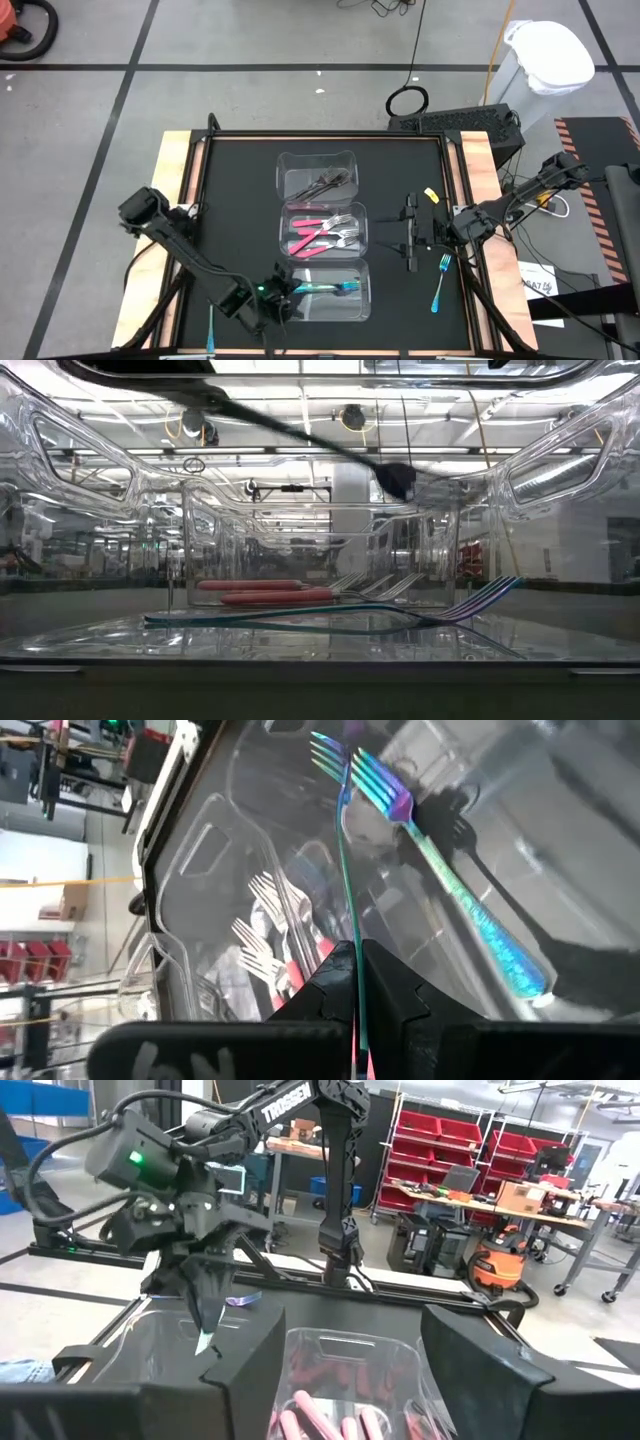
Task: Sort silverware by color (type)
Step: Put the top blue fork into the bottom transparent bin, then put the left blue fork into the bottom transparent bin
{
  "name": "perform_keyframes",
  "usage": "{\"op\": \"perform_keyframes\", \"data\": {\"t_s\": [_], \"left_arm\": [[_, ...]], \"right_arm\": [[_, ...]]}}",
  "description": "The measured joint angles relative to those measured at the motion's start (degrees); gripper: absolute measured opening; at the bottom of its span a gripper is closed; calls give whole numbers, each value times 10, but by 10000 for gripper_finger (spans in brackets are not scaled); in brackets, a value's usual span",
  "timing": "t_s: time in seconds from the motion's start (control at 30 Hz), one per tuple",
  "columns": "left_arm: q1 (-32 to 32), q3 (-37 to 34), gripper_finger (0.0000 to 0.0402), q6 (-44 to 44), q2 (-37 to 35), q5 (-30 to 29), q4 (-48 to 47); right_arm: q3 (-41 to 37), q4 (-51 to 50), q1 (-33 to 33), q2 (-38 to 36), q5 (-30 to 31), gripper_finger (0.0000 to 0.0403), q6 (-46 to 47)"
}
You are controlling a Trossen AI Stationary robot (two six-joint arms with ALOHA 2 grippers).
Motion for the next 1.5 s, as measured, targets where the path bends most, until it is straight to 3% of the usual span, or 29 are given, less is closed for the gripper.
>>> {"op": "perform_keyframes", "data": {"t_s": [0.37,0.73,1.03,1.27,1.5], "left_arm": [[33,71,8,20,75,3,-29],[36,72,9,8,77,7,-41],[32,72,73,4,77,-8,-42],[25,71,97,-53,74,-19,-49],[5,84,98,-142,38,45,-109]], "right_arm": [[0,0,0,0,0,231,-2],[0,0,0,0,0,231,-2],[0,0,0,0,0,231,-2],[0,-1,0,0,0,231,-2],[0,-1,0,0,0,231,-2]]}}
